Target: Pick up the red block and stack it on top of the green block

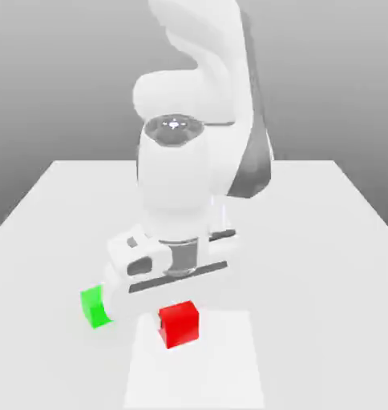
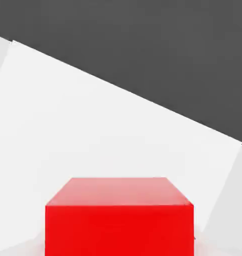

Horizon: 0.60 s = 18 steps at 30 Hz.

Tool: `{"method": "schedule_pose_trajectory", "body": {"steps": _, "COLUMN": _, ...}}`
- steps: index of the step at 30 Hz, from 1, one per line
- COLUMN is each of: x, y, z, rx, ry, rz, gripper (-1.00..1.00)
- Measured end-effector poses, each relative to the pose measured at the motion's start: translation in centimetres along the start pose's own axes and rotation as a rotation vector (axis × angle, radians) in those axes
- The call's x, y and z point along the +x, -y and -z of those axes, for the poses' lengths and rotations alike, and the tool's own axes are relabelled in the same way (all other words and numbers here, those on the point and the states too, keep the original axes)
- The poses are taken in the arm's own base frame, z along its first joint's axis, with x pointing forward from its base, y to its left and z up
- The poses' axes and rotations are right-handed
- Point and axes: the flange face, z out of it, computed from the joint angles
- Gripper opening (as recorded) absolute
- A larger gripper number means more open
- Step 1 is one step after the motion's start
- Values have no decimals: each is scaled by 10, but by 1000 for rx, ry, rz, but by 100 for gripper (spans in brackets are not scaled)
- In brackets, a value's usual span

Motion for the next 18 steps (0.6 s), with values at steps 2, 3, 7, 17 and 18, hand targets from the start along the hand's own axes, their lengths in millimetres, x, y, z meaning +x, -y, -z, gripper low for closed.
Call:
{"method": "schedule_pose_trajectory", "body": {"steps": 2, "x": -8, "y": -34, "z": 7, "rx": -5, "ry": 0, "rz": 2, "gripper": -100}}
{"method": "schedule_pose_trajectory", "body": {"steps": 3, "x": -13, "y": -47, "z": 10, "rx": -6, "ry": 0, "rz": 12, "gripper": -100}}
{"method": "schedule_pose_trajectory", "body": {"steps": 7, "x": -41, "y": -97, "z": 15, "rx": 7, "ry": 8, "rz": 36, "gripper": -100}}
{"method": "schedule_pose_trajectory", "body": {"steps": 17, "x": -57, "y": -120, "z": -28, "rx": 36, "ry": 9, "rz": 51, "gripper": -100}}
{"method": "schedule_pose_trajectory", "body": {"steps": 18, "x": -57, "y": -120, "z": -35, "rx": 35, "ry": 10, "rz": 51, "gripper": -100}}
